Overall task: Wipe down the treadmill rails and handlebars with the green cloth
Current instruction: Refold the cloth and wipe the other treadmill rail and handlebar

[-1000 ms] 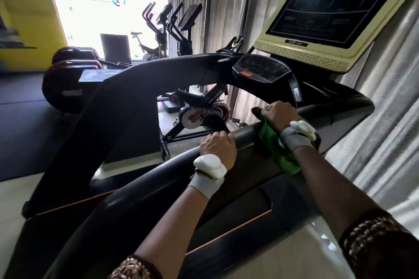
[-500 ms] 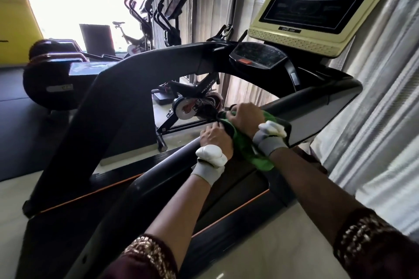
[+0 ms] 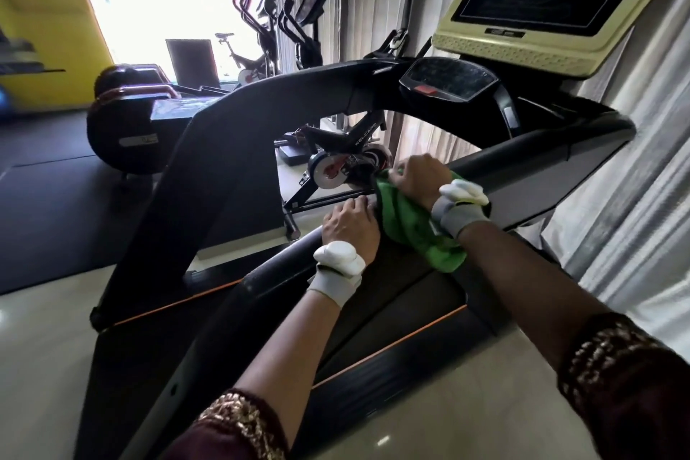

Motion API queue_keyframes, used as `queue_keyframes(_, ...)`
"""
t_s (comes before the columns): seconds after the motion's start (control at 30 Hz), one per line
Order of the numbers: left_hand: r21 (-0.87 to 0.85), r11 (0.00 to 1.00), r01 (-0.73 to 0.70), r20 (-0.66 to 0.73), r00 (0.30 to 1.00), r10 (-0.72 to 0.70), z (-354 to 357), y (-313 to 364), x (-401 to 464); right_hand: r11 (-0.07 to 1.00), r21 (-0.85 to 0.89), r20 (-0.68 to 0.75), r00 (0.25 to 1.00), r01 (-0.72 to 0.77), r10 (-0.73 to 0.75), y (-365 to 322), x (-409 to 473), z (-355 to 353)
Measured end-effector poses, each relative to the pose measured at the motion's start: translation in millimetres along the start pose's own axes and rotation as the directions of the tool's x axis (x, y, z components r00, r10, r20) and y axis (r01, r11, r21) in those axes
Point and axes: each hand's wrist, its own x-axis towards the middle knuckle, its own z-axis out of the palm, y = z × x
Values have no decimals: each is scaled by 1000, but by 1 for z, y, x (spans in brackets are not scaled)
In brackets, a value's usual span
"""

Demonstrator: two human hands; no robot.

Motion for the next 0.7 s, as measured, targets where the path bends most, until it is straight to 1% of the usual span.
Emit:
queue_keyframes(0.07, -4, 1000, 5, -43, 999, -5, 0, -8, -7, 996, 7, -24, 996, -86, 87, -3, 6, 4)
queue_keyframes(0.1, -10, 1000, -2, -36, 999, 1, 0, -11, -9, 997, -17, -36, 997, -73, 72, -13, 3, 9)
queue_keyframes(0.2, 8, 1000, -6, 23, 1000, 6, -2, -17, -11, 994, -66, -2, 996, 85, -85, -45, -16, 22)
queue_keyframes(0.23, 11, 1000, 2, 34, 999, -2, -4, -18, -11, 991, -59, 20, 993, 120, -119, -46, -19, 22)
queue_keyframes(0.27, 5, 1000, 9, 35, 999, -9, -5, -20, -12, 992, -47, 42, 992, 118, -116, -43, -19, 19)
queue_keyframes(0.3, -8, 1000, 21, 29, 999, -21, -7, -23, -14, 997, -23, 48, 996, 75, -74, -37, -15, 14)
queue_keyframes(0.33, -25, 999, 31, 19, 999, -30, -9, -28, -14, 1000, 6, 36, 999, 1, -2, -32, -10, 10)
queue_keyframes(0.4, -47, 998, 41, -2, 999, -41, -12, -37, -18, 992, 16, -26, 991, -128, 128, -26, -5, 10)
queue_keyframes(0.43, -57, 998, 34, -4, 999, -34, -14, -42, -21, 990, -9, -53, 989, -138, 137, -31, -7, 14)
queue_keyframes(0.5, -77, 997, 7, 40, 999, -4, -20, -55, -23, 997, -39, -80, 994, -71, 68, -57, -20, 26)
queue_keyframes(0.57, -89, 996, 2, 114, 993, 8, -23, -64, -26, 998, -49, -44, 998, 33, -35, -78, -36, 39)
queue_keyframes(0.6, -104, 994, 15, 138, 990, 0, -26, -71, -27, 997, -61, -27, 998, 52, -54, -84, -40, 40)
queue_keyframes(0.63, -120, 992, 34, 146, 989, -17, -28, -77, -28, 997, -65, -21, 999, 36, -38, -83, -40, 38)
queue_keyframes(0.7, -138, 988, 69, 150, 987, -48, -33, -92, -32, 997, -29, -34, 997, -75, 74, -78, -34, 29)
